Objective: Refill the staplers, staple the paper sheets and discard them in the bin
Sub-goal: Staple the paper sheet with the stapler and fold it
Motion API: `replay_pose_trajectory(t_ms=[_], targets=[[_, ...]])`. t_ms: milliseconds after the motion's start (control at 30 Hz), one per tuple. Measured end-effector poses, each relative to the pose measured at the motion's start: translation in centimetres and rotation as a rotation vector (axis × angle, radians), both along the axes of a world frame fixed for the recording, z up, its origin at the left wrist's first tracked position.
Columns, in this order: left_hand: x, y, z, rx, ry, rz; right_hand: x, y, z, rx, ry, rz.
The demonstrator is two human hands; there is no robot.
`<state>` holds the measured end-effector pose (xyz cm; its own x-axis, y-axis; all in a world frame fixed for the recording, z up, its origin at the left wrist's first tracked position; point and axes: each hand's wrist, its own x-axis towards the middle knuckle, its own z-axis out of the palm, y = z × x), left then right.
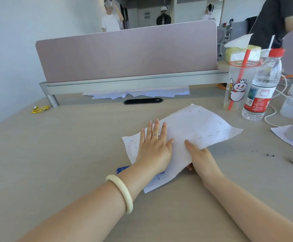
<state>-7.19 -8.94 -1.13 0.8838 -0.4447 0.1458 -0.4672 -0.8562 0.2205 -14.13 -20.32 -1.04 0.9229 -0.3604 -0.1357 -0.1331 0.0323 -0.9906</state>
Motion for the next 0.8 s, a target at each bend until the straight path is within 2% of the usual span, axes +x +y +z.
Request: replay_pose_trajectory(t_ms=[67,133,200,233,300,367,433,533,633,700,800], targets=[[-0.3,0.2,0.5,-0.169,-0.049,-0.012,-0.4,0.2,0.2,-0.03,-0.004,-0.003],[-0.6,1.0,1.7,-0.501,-0.094,0.015,-0.8,0.3,0.3,-0.053,-0.019,-0.009],[-1.1,2.7,3.0,-0.773,-0.031,0.001,-1.0,0.1,0.2,-0.065,-0.022,-0.016],[-1.5,3.8,3.1,-0.78,0.04,-0.042,-1.1,0.0,0.2,-0.065,-0.018,-0.022],[-2.8,6.9,2.1,-0.592,0.141,-0.15,-1.2,-0.2,0.2,-0.065,-0.016,-0.029],[-4.0,10.1,0.6,-0.31,0.106,-0.207,-1.3,-0.4,0.2,-0.06,-0.028,-0.029],[-4.2,12.5,-0.7,-0.166,0.047,-0.194,-1.3,-0.5,0.2,-0.055,-0.04,-0.024],[-3.9,14.0,-0.6,-0.203,-0.043,-0.103,-1.0,-0.8,-0.1,-0.049,-0.053,-0.009],[-1.3,13.8,-0.7,-0.142,-0.15,0.072,-0.7,-1.1,-0.5,-0.021,-0.054,-0.017],[1.4,12.8,-0.7,-0.154,-0.148,0.204,-0.4,-1.4,-0.8,-0.001,-0.057,-0.017],[4.9,10.0,-0.9,-0.278,-0.103,0.325,0.0,-1.8,-1.1,0.042,-0.069,-0.012]])
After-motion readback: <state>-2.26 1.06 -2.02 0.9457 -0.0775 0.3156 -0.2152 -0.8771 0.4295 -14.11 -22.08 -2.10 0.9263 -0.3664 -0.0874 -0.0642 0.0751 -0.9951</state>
